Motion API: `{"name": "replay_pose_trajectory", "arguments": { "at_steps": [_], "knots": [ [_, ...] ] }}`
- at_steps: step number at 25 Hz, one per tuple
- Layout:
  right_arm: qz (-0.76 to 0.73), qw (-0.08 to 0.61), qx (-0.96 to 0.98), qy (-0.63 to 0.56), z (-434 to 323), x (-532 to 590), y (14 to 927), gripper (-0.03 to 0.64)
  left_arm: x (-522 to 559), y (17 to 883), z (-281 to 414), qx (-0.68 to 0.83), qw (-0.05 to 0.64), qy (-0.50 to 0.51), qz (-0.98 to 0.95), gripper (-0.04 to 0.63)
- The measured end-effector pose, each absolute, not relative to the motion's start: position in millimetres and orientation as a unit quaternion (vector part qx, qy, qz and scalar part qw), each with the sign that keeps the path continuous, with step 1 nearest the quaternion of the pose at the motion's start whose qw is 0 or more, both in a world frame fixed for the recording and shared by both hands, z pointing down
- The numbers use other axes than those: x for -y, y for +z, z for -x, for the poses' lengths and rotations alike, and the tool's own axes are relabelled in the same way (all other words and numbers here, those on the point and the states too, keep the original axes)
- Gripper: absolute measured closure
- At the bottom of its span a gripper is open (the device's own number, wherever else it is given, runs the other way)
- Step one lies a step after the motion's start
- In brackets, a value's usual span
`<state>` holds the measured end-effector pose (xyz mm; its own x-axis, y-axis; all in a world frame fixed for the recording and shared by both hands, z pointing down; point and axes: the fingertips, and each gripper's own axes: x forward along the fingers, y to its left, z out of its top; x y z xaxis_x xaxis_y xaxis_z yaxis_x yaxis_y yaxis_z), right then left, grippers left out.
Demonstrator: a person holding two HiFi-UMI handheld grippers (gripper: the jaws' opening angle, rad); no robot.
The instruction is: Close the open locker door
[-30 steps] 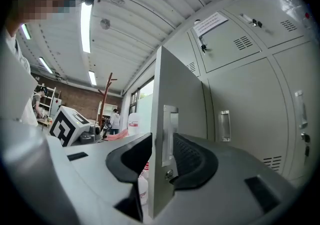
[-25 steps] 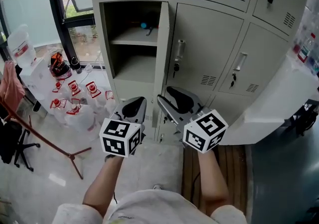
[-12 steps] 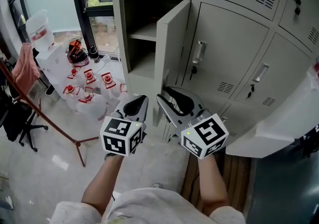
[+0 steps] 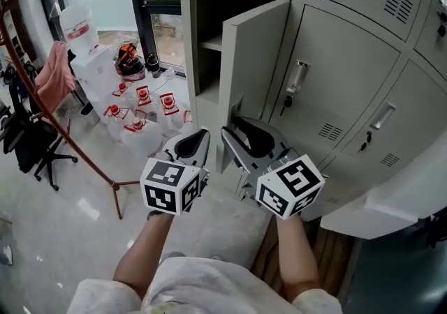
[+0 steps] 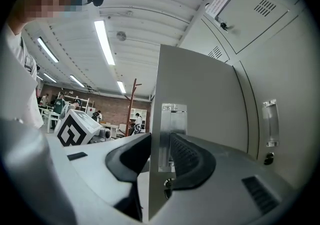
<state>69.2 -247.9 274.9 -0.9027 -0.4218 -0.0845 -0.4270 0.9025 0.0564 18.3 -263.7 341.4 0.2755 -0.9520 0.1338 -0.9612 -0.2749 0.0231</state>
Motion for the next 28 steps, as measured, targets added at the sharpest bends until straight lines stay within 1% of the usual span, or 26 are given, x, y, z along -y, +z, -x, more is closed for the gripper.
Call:
{"name": "replay_pose_trajectory", "arguments": {
  "at_steps": [5,13,18,28],
  "knots": [
    [0.203,0.037,-0.978,0.033,-58.4,249.0,279.2,0.505,259.6,347.2,-11.8,0.613,0.052,0.053,-0.787,0.589],
    [0.198,0.041,-0.979,0.034,-30.5,257.7,278.4,0.512,264.0,351.7,23.0,0.634,0.056,0.046,-0.770,0.589],
    [0.199,0.035,-0.979,0.033,-10.0,267.7,279.6,0.515,280.6,351.3,35.4,0.624,0.053,0.044,-0.778,0.589],
    [0.231,0.035,-0.972,0.038,43.4,306.7,278.4,0.522,329.9,345.1,91.5,0.615,0.050,0.034,-0.786,0.588]
  ]
}}
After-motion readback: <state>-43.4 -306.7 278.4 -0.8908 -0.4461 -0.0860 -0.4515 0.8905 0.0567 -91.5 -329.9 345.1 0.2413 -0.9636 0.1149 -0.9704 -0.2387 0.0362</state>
